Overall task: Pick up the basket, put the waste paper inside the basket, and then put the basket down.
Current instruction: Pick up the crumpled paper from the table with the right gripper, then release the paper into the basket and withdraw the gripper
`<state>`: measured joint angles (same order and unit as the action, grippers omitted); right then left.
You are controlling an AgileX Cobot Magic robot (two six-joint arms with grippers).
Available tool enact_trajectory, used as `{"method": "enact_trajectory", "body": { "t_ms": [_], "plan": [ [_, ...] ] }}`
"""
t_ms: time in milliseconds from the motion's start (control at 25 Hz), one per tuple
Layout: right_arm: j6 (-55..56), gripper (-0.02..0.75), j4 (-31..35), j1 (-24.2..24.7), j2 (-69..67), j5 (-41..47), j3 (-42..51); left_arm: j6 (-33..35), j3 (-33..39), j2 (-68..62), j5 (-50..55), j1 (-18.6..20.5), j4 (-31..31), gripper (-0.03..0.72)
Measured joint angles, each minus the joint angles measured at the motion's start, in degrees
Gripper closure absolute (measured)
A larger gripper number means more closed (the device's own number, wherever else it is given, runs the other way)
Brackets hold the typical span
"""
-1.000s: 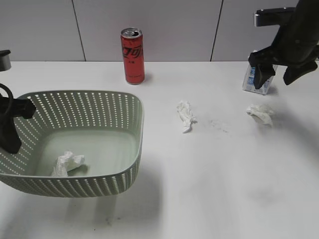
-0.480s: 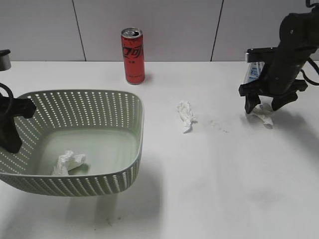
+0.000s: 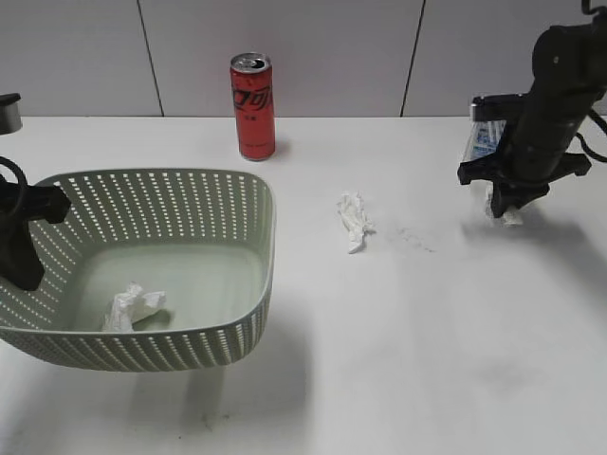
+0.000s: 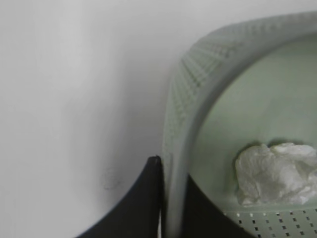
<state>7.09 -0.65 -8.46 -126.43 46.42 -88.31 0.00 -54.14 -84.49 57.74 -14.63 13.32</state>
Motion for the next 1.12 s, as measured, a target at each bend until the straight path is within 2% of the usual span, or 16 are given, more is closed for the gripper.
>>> {"method": "enact_trajectory", "body": {
  "t_ms": [120, 240, 360, 440, 680, 880, 920, 1000, 1120],
  "plan": [
    [0.0, 0.7, -0.36, -1.3, 3.85, 0.46, 0.06, 0.0, 0.0, -0.02, -0.08, 0.0, 0.0, 0.683],
    [-0.91, 0.7, -0.13, -5.16, 9.39, 1.45, 0.06, 0.0, 0.0, -0.02, -0.14, 0.0, 0.05, 0.683],
    [-5.43, 0.701, 2.98, -12.12, 15.55, 2.64, 0.06, 0.0, 0.0, -0.02, -0.14, 0.0, 0.05, 0.683],
    [-8.65, 0.701, 5.75, -18.56, 19.2, 2.59, 0.06, 0.0, 0.0, -0.02, -0.14, 0.0, 0.05, 0.683],
    [-12.35, 0.701, 10.77, -35.51, 25.18, -1.81, 0.06, 0.0, 0.0, -0.02, -0.09, 0.0, 0.05, 0.683],
    [-12.53, 0.694, 12.53, -43.11, 23.47, -2.74, 0.06, 0.0, 0.0, -0.02, 0.08, 0.0, 0.09, 0.683],
    [-12.67, 0.675, 13.16, -43.68, 22.68, -2.74, 0.06, 0.0, 0.0, -0.02, 0.15, 0.0, 0.09, 0.683],
    [-12.79, 0.592, 14.55, -44.28, 21.17, -2.74, 0.06, 0.0, 0.0, -0.02, 0.5, 0.0, 0.09, 0.683],
    [-12.98, 0.368, 15.37, -44.24, 19.54, -2.24, 0.06, 0.0, 0.0, -0.02, 1.33, 0.0, 0.09, 0.683]
  ]
}}
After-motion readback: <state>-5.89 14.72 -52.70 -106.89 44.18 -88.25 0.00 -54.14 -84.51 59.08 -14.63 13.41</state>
